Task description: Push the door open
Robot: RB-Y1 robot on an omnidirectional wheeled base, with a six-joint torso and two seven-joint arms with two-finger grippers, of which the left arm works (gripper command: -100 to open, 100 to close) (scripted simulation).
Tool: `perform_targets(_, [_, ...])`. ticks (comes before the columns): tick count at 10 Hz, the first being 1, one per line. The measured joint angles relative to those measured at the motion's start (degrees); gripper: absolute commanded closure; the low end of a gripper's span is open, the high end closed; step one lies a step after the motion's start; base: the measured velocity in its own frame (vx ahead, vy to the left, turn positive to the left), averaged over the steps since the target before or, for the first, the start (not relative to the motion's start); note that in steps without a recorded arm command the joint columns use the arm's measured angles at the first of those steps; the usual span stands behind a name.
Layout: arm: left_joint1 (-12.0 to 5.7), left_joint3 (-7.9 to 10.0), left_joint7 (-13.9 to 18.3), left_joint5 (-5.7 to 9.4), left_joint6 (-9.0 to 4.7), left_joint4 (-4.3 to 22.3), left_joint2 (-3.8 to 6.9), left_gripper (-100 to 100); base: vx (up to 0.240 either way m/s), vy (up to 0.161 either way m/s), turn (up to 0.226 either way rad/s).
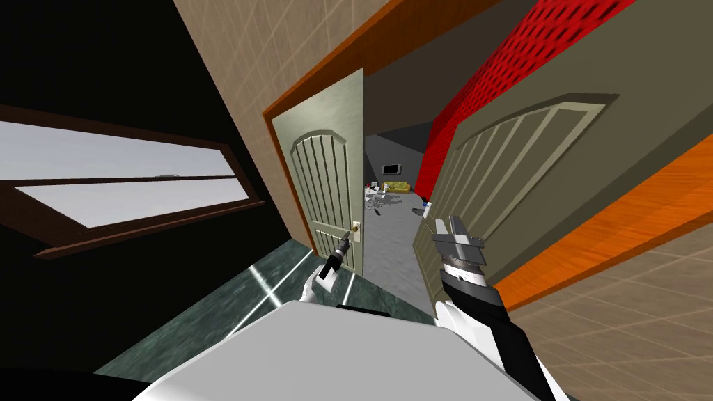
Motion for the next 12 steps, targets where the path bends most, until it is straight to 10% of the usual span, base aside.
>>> perform_targets(5, [-1.2, 1.08, -0.4, 0.03, -0.72, 2.4, -1.09, -100, 0.168, -0.055, -0.026])
perform_targets(6, [-1.25, 1.1, -0.4, 0.03, -0.72, 2.4, -1.11, 100, -0.012, 0.001, 0.005])
perform_targets(12, [-1.1, 1.09, -0.4, 0.02, -0.58, 2.5, -1.04, 100, 0.005, 0.0, 0.003])
